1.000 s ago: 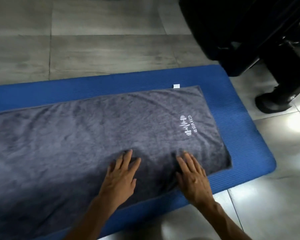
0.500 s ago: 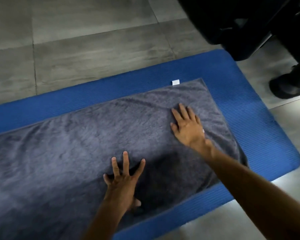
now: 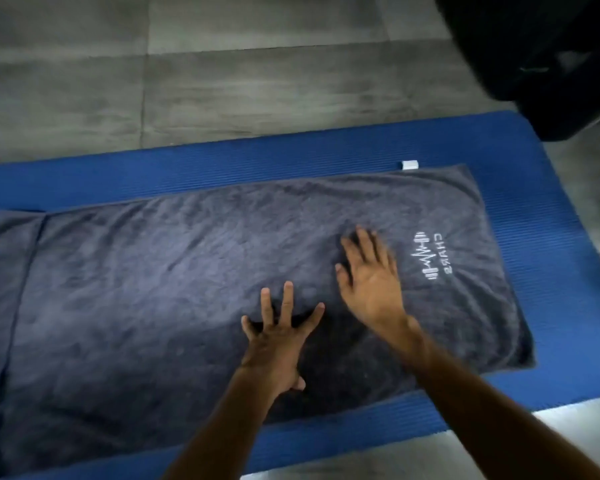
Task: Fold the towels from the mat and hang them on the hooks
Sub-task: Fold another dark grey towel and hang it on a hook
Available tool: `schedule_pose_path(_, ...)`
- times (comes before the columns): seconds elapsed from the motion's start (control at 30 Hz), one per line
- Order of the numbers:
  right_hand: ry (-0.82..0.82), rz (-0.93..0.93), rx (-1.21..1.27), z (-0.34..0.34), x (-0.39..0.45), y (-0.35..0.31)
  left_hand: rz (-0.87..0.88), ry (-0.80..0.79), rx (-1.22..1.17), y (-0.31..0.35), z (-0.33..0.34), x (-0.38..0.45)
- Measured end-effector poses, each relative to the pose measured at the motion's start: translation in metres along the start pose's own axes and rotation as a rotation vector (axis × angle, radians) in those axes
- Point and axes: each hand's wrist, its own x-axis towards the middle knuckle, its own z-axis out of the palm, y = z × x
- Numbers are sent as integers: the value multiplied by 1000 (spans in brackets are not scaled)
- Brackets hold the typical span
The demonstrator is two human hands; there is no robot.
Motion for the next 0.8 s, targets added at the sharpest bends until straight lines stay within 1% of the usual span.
schedule_pose_path(0.1,-22,-111,106,30,-40,-49,8,28,-25,-4,0,-6)
schedule_pose_path(0.13,-31,-139,149,35,-49,-63,32,72,-33,-11,4,-9)
schedule_pose_path(0.17,-24,-153,197,38,-54,-73,83,161,-52,-21,9,-14)
schedule_pose_path(0.23,25,-172,262,42,-60,-90,226,422,-117,-52,26,-34)
schedule_pose_path(0.27,39,-202,271,44,-63,-98,250,553,-156,-71,36,-46)
schedule_pose_path(0.3,32,-250,274,47,-66,-108,216,677,-195,-94,48,-61)
schedule_pose_path(0.37,-15,-355,267,54,-74,-125,41,854,-253,-140,67,-89)
schedule_pose_path(0.4,-47,-410,261,59,-79,-136,-95,917,-286,-167,78,-106)
schedule_pose_path(0.47,-125,-511,245,69,-89,-156,-395,976,-368,-218,99,-141)
schedule_pose_path(0.5,-159,-566,235,74,-93,-165,-558,976,-395,-243,110,-159)
schedule_pose_path(0.53,-179,-619,221,78,-96,-172,-723,941,-424,-264,121,-174)
schedule_pose_path(0.6,-201,-717,188,85,-102,-186,-1009,818,-549,-299,142,-200)
schedule_pose_path(0.63,-216,-754,176,88,-105,-191,-1081,763,-627,-313,150,-208)
schedule_pose_path(0.7,-233,-802,143,91,-109,-195,-1131,682,-699,-333,156,-216)
schedule_pose_path(0.73,-238,-810,132,91,-110,-196,-1141,673,-728,-339,156,-217)
schedule_pose_path(0.8,-252,-793,144,88,-109,-195,-1138,714,-854,-343,144,-219)
